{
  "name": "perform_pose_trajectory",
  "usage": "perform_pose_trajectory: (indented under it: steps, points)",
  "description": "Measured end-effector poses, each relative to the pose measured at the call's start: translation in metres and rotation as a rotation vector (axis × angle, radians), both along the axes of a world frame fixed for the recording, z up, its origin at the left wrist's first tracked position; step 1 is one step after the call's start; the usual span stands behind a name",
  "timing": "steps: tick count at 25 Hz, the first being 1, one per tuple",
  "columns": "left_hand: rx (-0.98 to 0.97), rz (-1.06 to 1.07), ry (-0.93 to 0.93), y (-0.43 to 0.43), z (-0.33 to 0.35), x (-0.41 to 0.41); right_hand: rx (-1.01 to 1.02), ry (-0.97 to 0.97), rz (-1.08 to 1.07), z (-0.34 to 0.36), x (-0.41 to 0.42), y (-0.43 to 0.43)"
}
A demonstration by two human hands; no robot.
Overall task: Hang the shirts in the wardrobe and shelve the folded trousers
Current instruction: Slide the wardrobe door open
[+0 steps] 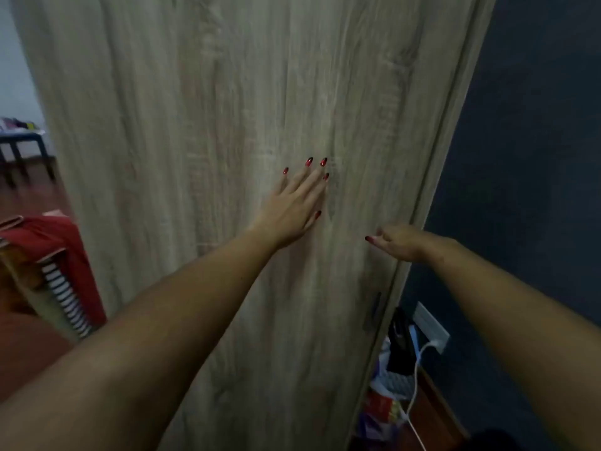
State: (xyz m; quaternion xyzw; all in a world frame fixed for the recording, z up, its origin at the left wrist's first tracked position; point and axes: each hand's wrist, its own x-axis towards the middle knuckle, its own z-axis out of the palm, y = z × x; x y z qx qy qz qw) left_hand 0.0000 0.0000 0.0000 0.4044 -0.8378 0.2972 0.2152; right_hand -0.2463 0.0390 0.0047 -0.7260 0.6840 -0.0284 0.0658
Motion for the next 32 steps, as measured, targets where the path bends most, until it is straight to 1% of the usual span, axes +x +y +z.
perform_pose_trajectory:
  steps: [1, 3, 4, 7, 11, 15, 19, 23, 27, 32]
  points:
    - [-0.021, -0.003, -0.019, -0.005, -0.010, -0.010, 0.046, 0.013, 0.006, -0.015, -0.007, -0.004]
    - [-0.043, -0.052, -0.030, -0.015, -0.032, -0.027, 0.098, -0.030, -0.030, -0.049, -0.023, -0.014]
    - [-0.065, -0.066, -0.076, -0.018, -0.048, -0.036, 0.137, -0.041, -0.051, -0.066, -0.027, -0.016]
    - [-0.074, -0.082, -0.093, -0.031, -0.082, -0.060, 0.214, -0.253, -0.084, -0.118, -0.054, -0.035]
    - [-0.104, -0.036, -0.125, -0.042, -0.110, -0.068, 0.288, -0.458, -0.115, -0.171, -0.077, -0.061]
    - [-0.176, -0.034, -0.157, -0.052, -0.119, -0.060, 0.224, -0.619, -0.183, -0.214, -0.077, -0.072]
    - [-0.194, 0.009, -0.144, -0.053, -0.126, -0.051, 0.201, -0.653, -0.144, -0.220, -0.069, -0.077]
    - [-0.244, 0.067, -0.098, -0.054, -0.137, -0.026, 0.206, -0.681, -0.073, -0.215, -0.038, -0.069]
    - [-0.282, 0.133, -0.105, -0.056, -0.142, 0.023, 0.208, -0.737, 0.024, -0.215, 0.010, -0.066]
    - [-0.246, 0.246, -0.069, -0.049, -0.154, 0.099, 0.226, -0.661, 0.211, -0.215, 0.087, -0.053]
